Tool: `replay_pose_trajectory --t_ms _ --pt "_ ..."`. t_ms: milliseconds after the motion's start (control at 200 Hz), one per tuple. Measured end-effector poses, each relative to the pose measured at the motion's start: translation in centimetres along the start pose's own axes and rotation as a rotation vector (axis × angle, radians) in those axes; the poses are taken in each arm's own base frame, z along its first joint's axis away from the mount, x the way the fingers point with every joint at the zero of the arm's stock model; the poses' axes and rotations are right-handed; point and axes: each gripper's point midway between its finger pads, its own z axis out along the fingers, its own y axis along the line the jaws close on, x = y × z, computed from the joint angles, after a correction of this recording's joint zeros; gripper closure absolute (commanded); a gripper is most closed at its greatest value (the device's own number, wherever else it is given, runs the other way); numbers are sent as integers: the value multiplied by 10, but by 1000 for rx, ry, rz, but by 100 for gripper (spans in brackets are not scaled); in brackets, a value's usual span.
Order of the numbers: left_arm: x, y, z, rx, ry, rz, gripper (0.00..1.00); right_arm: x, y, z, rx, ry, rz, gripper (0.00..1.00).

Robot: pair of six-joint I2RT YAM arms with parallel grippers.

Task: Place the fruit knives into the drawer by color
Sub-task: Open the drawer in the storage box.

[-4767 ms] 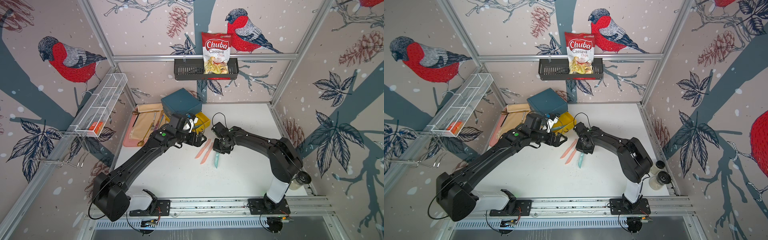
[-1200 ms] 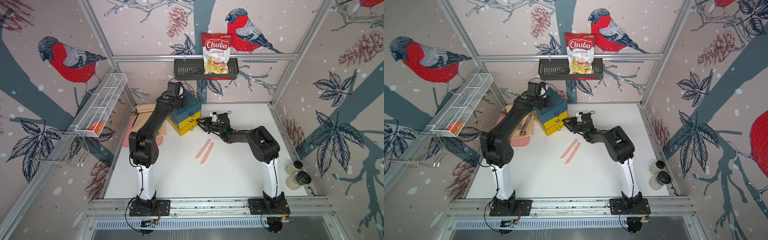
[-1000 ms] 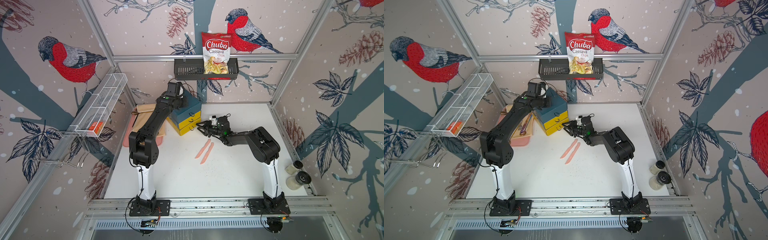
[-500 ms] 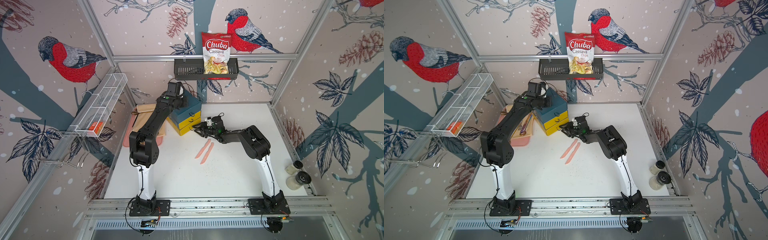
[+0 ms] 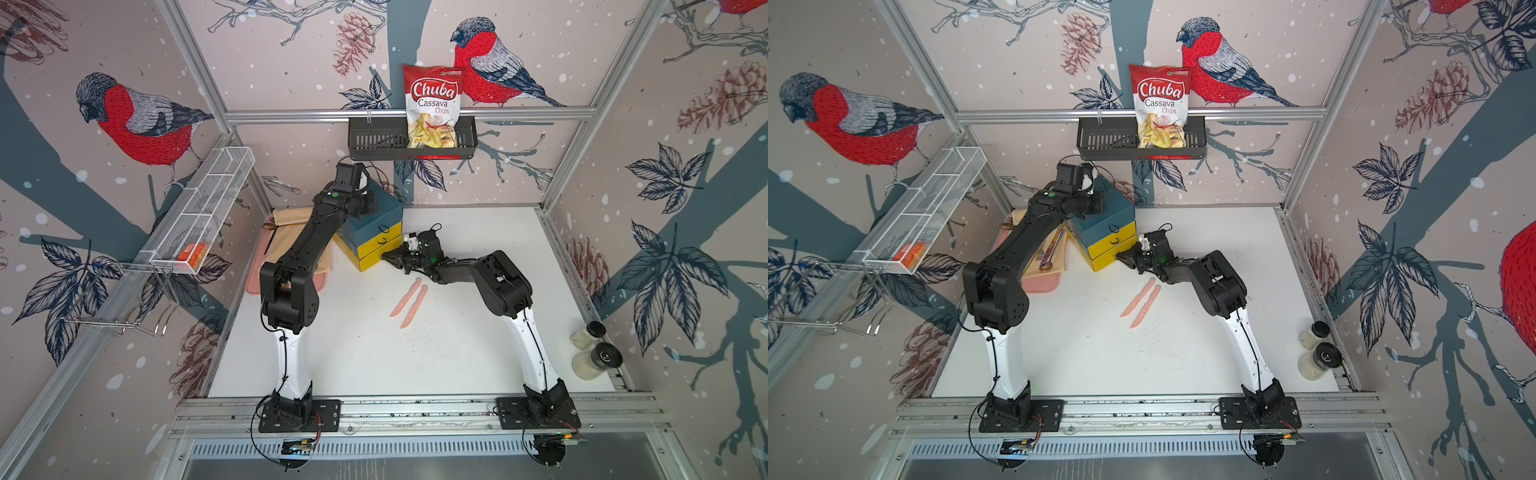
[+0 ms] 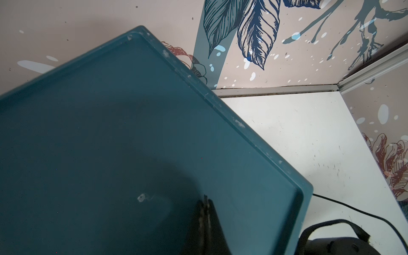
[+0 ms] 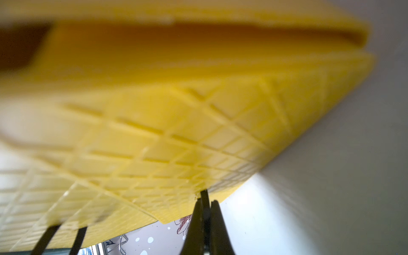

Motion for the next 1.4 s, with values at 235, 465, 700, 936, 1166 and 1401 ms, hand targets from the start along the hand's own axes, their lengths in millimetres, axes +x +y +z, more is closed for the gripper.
replay_pose_trajectory --t_ms 235,465,700,936,1166,1401 --pt "-1 0 2 2 -1 -1 100 14 -12 -27 22 0 24 100" --pt "-3 -1 1 5 -2 -1 100 39 -25 -67 66 2 56 100" --pt "-3 -1 1 6 -3 0 100 54 -26 -88 81 9 43 72" --pt "-4 -3 -2 11 -4 0 77 48 -1 -90 48 0 -25 43" --pt "-4 -10 -11 38 0 14 37 46 11 -98 93 -5 -45 32" --pt "-1 -12 -18 39 2 33 24 46 -9 -110 239 -4 -25 32"
